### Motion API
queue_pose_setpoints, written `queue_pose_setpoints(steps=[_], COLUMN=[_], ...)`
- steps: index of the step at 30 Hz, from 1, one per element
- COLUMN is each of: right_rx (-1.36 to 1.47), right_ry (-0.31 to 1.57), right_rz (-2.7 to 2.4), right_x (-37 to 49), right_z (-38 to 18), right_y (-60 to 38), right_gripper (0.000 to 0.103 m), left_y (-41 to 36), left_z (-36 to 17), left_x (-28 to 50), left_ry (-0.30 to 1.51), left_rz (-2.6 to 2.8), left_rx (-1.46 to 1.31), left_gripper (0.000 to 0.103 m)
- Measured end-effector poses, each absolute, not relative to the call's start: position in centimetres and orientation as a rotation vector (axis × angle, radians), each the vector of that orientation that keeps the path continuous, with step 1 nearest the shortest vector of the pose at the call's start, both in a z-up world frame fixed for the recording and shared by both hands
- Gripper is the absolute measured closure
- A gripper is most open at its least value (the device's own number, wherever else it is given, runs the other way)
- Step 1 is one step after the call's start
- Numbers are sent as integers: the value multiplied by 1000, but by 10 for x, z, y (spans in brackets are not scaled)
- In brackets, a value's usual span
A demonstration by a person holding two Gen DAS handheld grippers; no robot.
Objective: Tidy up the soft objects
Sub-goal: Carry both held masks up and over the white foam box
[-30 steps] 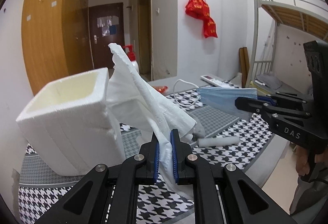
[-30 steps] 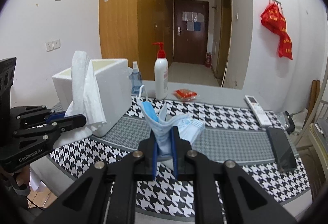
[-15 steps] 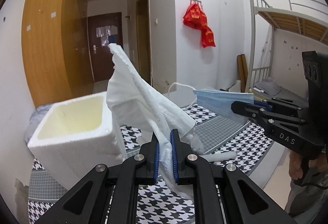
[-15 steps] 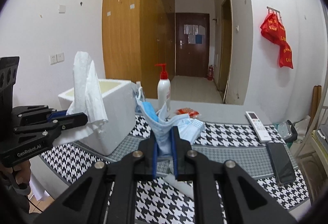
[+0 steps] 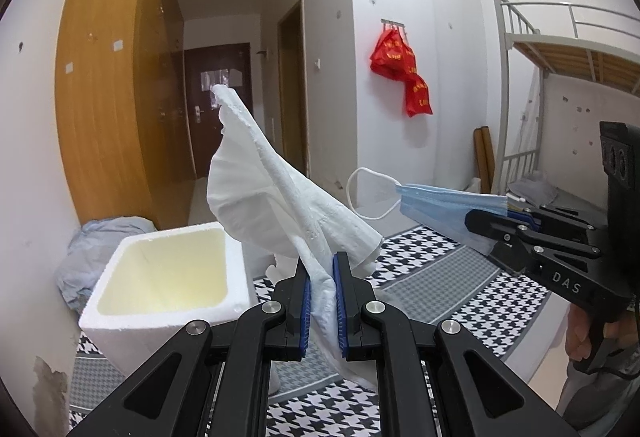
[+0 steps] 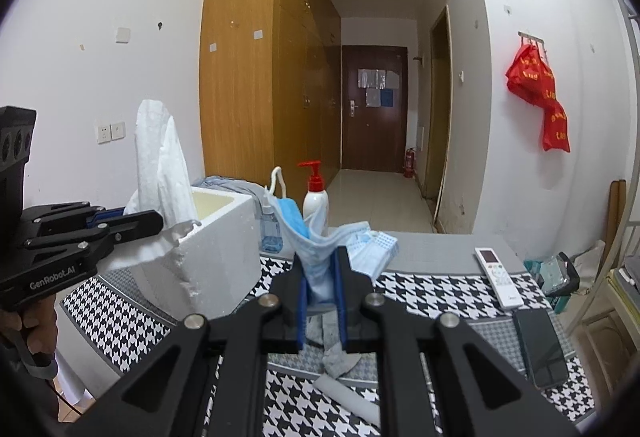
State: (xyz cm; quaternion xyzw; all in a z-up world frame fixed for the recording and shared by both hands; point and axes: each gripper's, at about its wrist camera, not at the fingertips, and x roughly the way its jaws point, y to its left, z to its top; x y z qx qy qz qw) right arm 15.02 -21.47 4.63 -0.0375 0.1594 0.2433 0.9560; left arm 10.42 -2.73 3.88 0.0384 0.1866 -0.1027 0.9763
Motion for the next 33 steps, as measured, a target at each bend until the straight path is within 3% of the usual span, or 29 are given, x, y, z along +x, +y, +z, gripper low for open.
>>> queue_pose_setpoints(steps=[33], right_rx=[-88], right_ry=[293], right_rz=[601], right_x=[174], right_z=[60], right_y=[-164], right_gripper=[88], left_y=[21], left_z=[56], left_x=[118], left_ry=[336], left_rz=[-71], left_rx=[82], left_gripper=[92])
